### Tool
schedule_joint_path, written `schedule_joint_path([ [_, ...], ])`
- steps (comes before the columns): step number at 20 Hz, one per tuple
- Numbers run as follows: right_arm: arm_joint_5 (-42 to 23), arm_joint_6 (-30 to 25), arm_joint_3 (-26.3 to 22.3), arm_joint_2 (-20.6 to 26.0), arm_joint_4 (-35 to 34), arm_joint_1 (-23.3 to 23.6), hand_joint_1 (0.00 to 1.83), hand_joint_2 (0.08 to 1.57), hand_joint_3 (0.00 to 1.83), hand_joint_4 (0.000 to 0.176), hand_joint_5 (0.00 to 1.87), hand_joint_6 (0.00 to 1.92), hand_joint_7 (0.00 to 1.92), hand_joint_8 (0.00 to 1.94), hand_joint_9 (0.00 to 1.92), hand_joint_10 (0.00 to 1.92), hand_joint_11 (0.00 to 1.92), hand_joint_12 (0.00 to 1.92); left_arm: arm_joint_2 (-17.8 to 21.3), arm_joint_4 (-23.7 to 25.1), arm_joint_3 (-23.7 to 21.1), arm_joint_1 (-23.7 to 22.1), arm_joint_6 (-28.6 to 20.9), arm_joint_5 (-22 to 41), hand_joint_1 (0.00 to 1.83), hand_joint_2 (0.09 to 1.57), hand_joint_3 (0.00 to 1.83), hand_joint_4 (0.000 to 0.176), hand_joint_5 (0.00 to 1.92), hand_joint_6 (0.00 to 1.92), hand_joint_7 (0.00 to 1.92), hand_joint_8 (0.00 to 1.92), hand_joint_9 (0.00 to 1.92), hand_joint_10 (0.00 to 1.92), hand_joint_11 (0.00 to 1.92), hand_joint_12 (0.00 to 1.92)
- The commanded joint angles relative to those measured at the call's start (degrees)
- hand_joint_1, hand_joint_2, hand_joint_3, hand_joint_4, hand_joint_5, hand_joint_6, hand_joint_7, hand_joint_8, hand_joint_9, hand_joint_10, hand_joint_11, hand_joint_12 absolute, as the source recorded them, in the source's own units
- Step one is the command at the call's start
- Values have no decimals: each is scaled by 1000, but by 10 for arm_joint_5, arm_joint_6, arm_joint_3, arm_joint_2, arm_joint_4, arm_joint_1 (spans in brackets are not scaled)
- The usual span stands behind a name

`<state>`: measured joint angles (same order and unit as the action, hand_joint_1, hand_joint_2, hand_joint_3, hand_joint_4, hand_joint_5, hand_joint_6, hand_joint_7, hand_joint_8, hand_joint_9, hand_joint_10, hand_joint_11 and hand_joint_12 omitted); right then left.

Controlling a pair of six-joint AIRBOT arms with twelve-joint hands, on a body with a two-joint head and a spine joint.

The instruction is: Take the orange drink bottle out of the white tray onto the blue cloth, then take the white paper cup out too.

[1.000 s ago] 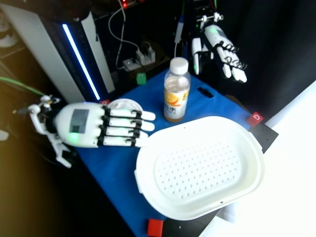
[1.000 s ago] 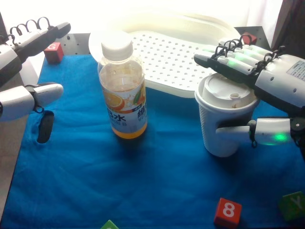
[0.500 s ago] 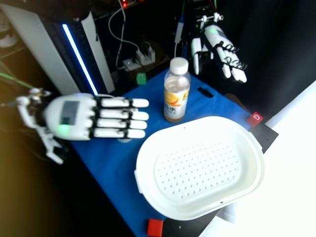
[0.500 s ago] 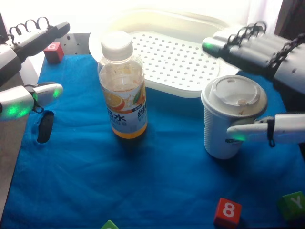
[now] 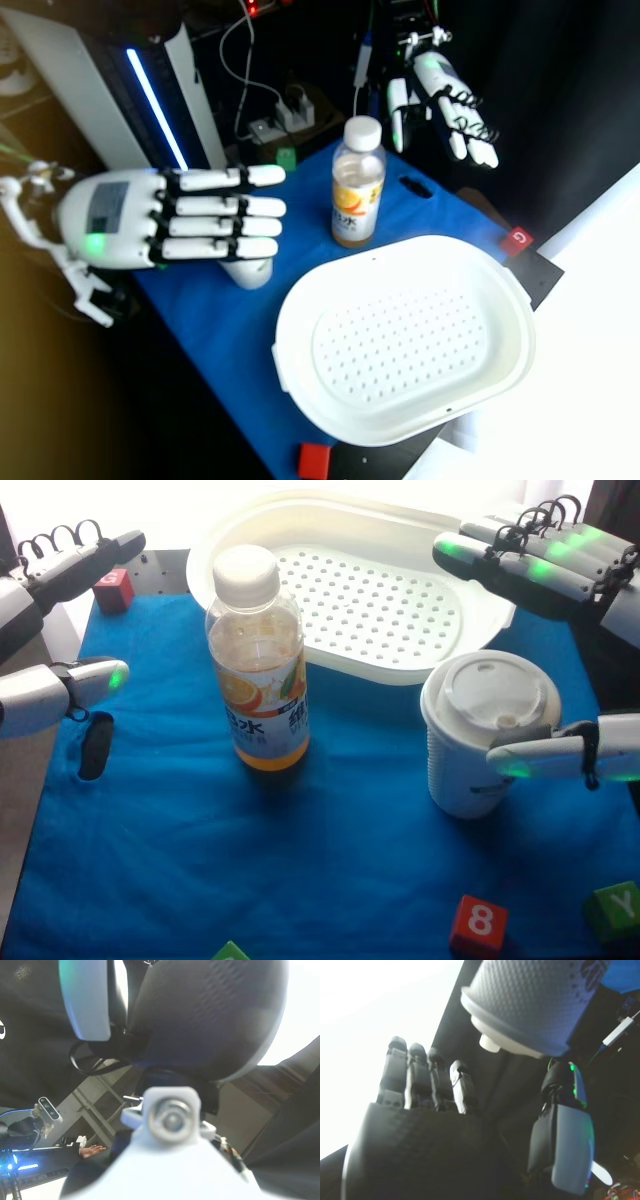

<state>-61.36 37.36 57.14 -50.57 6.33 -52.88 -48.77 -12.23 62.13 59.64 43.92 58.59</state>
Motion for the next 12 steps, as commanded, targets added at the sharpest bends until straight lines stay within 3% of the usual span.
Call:
schedule_joint_path([
  [1, -98, -15, -3, 4, -8, 0, 554, 929, 0, 82, 0, 0, 0, 0, 0, 0, 0, 952, 1, -7, 0, -2, -2, 76, 719, 1330, 0, 126, 0, 0, 0, 0, 0, 0, 0, 0],
  [2, -111, -19, -5, 9, -8, -3, 547, 937, 0, 71, 0, 0, 0, 0, 0, 0, 0, 856, 1, -7, -1, -2, -2, 78, 709, 1330, 0, 116, 0, 0, 0, 0, 0, 0, 0, 0],
  [3, -122, -19, -10, 15, -8, -3, 523, 939, 0, 53, 0, 0, 0, 0, 0, 0, 0, 904, 1, -7, -2, -1, -2, 83, 687, 1331, 0, 119, 0, 0, 0, 0, 0, 0, 0, 0],
  [4, -134, -19, -13, 22, -8, -4, 500, 971, 0, 16, 0, 0, 0, 0, 0, 0, 0, 811, 3, -7, -4, 1, -2, 89, 651, 1324, 0, 134, 11, 4, 0, 0, 0, 0, 0, 0],
  [5, -142, -19, -15, 27, -9, -4, 488, 1028, 1, 0, 0, 0, 0, 0, 0, 0, 0, 880, 4, -6, -7, 3, -1, 96, 620, 1323, 0, 141, 16, 5, 0, 0, 4, 2, 11, 6],
  [6, -149, -17, -15, 33, -19, -4, 515, 1173, 42, 0, 0, 0, 0, 0, 0, 0, 0, 786, 7, -6, -11, 8, -1, 109, 587, 1321, 0, 143, 18, 5, 0, 0, 2, 1, 22, 13],
  [8, -156, -7, -15, 39, -34, -5, 584, 1202, 47, 3, 0, 0, 0, 0, 0, 0, 0, 770, 10, -6, -14, 10, -1, 118, 598, 1324, 0, 135, 23, 6, 0, 0, 4, 1, 22, 18],
  [9, -168, 3, -16, 43, -44, -7, 624, 1227, 30, 2, 0, 0, 0, 0, 0, 0, 0, 484, 13, -4, -16, 12, -1, 124, 598, 1319, 0, 135, 33, 10, 0, 0, 9, 4, 21, 20],
  [10, -180, 13, -18, 48, -53, -9, 647, 1226, 16, 2, 0, 0, 0, 0, 0, 0, 0, 550, 15, -2, -18, 12, -1, 129, 574, 1316, 0, 143, 33, 9, 0, 0, 11, 4, 21, 28],
  [11, -194, 32, -23, 58, -67, -10, 704, 1204, 3, 25, 0, 0, 0, 0, 0, 0, 0, 389, 20, 0, -22, 13, -1, 139, 562, 1316, 0, 136, 10, 3, 0, 0, 14, 4, 3, 89],
  [12, -204, 45, -27, 66, -77, -10, 724, 1188, 0, 24, 0, 0, 0, 0, 0, 0, 0, 154, 24, 1, -26, 13, 4, 147, 594, 1323, 2, 108, 1, 0, 0, 0, 18, 5, 0, 111],
])
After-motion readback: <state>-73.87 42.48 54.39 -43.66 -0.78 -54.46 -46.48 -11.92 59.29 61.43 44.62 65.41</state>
